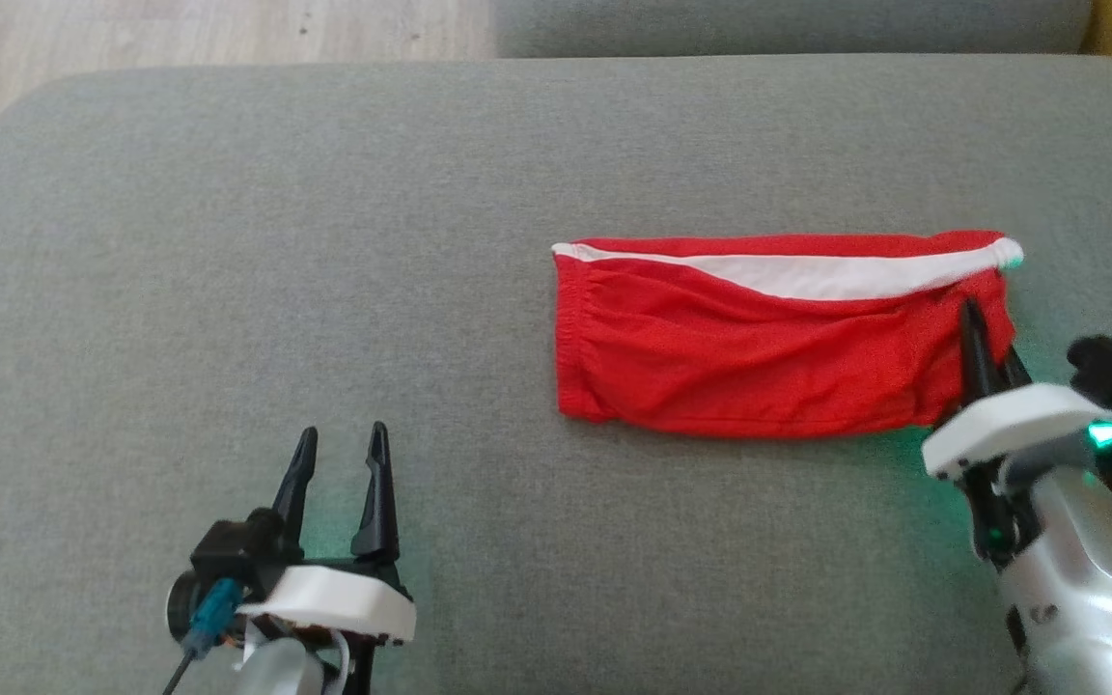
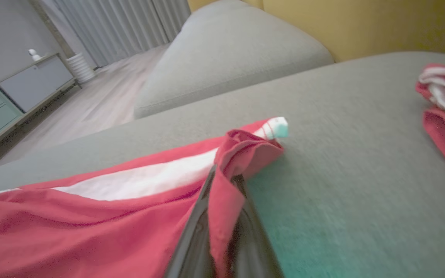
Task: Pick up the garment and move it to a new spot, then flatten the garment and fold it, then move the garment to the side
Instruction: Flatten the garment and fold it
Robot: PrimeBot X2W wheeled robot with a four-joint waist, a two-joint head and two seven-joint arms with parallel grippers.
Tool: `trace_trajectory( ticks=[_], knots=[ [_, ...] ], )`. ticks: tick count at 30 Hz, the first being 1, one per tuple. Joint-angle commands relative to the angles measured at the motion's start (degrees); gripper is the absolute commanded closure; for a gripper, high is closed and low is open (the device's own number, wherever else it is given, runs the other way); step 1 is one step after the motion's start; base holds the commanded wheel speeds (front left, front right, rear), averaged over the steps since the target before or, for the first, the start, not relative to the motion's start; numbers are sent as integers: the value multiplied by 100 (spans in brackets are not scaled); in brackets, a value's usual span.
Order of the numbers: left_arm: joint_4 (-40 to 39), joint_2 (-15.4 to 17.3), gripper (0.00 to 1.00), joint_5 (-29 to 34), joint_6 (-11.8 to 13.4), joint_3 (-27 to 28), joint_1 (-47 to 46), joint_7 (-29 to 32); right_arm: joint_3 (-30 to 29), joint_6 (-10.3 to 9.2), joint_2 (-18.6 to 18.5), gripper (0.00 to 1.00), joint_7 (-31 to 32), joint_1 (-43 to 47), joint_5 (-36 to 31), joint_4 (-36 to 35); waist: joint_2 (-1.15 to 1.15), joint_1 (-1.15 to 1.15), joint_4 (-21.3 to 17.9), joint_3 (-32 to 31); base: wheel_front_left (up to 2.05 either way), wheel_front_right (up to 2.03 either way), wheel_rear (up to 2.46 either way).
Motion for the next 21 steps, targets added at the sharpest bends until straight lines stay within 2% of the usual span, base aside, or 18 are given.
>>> trace_trajectory(
  ticks=[1, 4, 9, 15, 16, 17, 18, 21],
  knots=[
    [-151, 64, 0, 40, -13, 115, -91, -29, 204, -4, 114, 100, -78, -280, -156, -380, 0, 0, 101, -19, 0, 0, 0],
    [-126, 64, 0, 11, -17, 76, -78, -29, 466, -4, 248, 100, -78, -382, -290, -653, 0, 0, 215, -31, 0, 0, 0],
    [-97, 64, 0, -85, -17, -105, -66, -29, 1467, -4, 631, 100, -78, -604, -221, -1043, 0, 0, 654, -44, 0, 0, 0],
    [9, 64, 0, -134, -28, -289, -38, -29, 2590, -4, 813, 100, -60, -681, 95, -602, 0, 0, 1185, -89, 0, 0, 0],
    [32, 64, 0, -124, -38, -316, -33, -29, 2639, -4, 819, 82, -38, -678, 142, -418, 0, 0, 1248, -106, 0, 0, 0],
    [48, 64, 0, -114, -42, -334, -31, -29, 2690, -4, 821, 17, -40, -674, 232, -308, 0, 0, 1291, -117, 0, 0, 0],
    [62, 64, 0, -106, -36, -335, -35, -29, 2751, -4, 823, 0, -44, -687, 268, -209, 0, 0, 1314, -122, 0, 0, 0],
    [57, 64, 0, -92, 4, -285, -65, -29, 2877, -4, 824, 0, -62, -687, 442, -93, 0, 0, 1273, -124, 0, 0, 0]
  ],
)
